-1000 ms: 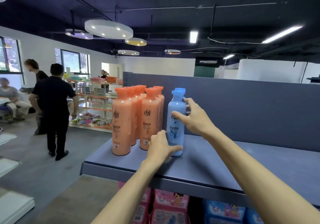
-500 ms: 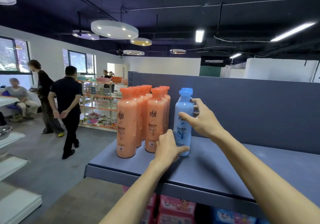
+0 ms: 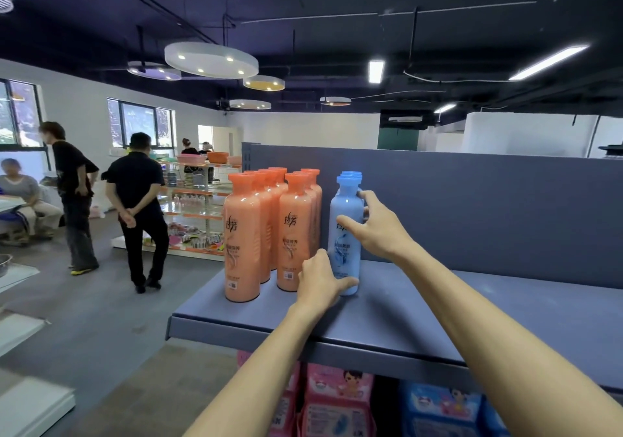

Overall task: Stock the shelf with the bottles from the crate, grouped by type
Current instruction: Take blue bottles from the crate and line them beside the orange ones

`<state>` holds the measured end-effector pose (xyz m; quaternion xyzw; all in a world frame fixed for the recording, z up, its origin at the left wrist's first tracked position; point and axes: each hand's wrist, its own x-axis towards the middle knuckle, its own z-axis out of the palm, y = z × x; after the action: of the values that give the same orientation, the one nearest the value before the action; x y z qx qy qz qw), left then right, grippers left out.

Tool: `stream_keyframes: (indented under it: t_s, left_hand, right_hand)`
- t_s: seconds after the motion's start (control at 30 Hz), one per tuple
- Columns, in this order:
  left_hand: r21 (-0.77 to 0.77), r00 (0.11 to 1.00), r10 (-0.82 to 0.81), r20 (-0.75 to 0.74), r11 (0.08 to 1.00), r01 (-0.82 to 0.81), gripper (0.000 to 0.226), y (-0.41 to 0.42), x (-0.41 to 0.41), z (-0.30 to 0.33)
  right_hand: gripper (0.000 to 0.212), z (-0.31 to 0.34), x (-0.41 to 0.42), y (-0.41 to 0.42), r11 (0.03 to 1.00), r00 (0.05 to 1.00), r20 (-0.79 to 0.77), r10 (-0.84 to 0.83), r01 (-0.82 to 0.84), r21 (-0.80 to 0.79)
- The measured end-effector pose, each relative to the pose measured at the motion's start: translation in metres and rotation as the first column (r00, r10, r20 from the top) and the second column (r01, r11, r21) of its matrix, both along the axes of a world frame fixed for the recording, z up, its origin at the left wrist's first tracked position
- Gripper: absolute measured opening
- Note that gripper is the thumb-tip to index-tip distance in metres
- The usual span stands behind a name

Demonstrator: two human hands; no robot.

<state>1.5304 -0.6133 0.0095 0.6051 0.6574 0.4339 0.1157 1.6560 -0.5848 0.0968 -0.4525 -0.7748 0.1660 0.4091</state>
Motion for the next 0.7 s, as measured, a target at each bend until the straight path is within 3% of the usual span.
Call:
stream_keyframes:
  t_s: [0.13, 0.23, 0.5, 0.7]
  left_hand:
    - [-0.021, 0.999, 0.007, 0.033, 1.0, -0.006, 0.053, -0.017, 0.006, 0.005]
    - [0.077, 0.999, 0.017, 0.048, 0.997, -0.02, 0.053, -0.032, 0.007, 0.004]
    - [0.195, 0.999, -0.019, -0.041, 0.98, 0.026, 0.049, -0.058, 0.014, 0.012]
    - [0.152, 0.997, -0.049, -0.06, 0.987, 0.057, 0.056, -0.071, 0.015, 0.005]
  right_hand:
    - [0.077, 0.005, 0.002, -0.015, 0.996, 0.98, 0.179, -0.086, 0.089, -0.01]
    - [0.086, 0.003, 0.014, -0.025, 0.99, 0.969, 0.208, -0.135, 0.141, -0.014]
    - [0.063, 0.0, 0.032, -0.046, 0.991, 0.937, 0.323, -0.137, 0.132, 0.036]
    - [0.069, -0.004, 0.042, -0.06, 0.993, 0.909, 0.401, -0.115, 0.119, 0.016]
